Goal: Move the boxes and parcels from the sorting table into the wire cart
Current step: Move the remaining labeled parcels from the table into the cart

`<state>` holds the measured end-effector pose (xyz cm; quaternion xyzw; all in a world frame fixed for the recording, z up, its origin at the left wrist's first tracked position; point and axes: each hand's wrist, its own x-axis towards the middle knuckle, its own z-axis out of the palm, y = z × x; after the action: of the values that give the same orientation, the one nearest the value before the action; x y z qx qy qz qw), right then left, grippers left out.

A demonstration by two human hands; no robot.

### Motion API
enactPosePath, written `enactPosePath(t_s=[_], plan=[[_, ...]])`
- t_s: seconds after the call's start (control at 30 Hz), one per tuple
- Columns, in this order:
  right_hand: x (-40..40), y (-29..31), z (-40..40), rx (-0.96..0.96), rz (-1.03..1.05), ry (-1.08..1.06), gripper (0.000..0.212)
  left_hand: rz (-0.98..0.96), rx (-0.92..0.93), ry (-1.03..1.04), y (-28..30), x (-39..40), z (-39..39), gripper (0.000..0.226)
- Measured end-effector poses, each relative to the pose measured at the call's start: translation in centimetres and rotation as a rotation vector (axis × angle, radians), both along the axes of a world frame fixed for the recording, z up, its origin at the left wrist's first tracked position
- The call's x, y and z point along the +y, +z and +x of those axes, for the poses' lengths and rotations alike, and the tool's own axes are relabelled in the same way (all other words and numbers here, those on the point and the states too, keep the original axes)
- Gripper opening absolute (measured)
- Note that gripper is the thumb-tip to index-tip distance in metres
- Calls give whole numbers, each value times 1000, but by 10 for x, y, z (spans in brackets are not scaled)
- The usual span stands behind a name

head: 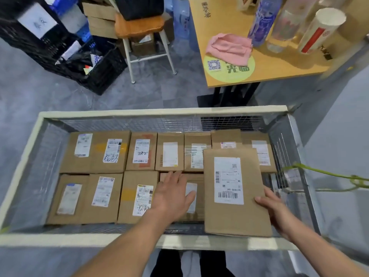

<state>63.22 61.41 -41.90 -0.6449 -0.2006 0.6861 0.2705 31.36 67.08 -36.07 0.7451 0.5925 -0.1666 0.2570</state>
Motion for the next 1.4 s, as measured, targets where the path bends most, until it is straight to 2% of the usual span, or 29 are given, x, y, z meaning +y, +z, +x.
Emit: enactPosePath(t_s=[0.1,0.2,0.37,0.47,0.57,0.83,0.9,1.07,1.3,1.4], plan=[[0,-24,3,15,-8,-19,104,-6,3,-45,-34,-2,2,61],[3,-46,8,-9,1,-32,110,-55,18,-107,-64,2,5,56],[7,-74,17,-45,8,-16,99,-164,31,-164,-111,13,14,59],[9,-93,20,-53,-17,-9,105,-221,74,-198,-140,18,18,61],[12,-105,17,-38,-5,3,96,-290,148,-283,-163,21,20,64],[1,-119,20,-31,12,104,102,-388,274,-488,-215,19,34,74],[-4,-120,23,-34,-4,146,104,-410,298,-502,-225,18,34,76],[-1,-126,27,-53,-27,193,94,-418,268,-486,-234,13,20,78],[7,-143,18,-129,-103,214,113,-481,212,-460,-234,17,13,78],[12,-151,9,-127,-178,235,103,-493,187,-438,-235,19,14,74]])
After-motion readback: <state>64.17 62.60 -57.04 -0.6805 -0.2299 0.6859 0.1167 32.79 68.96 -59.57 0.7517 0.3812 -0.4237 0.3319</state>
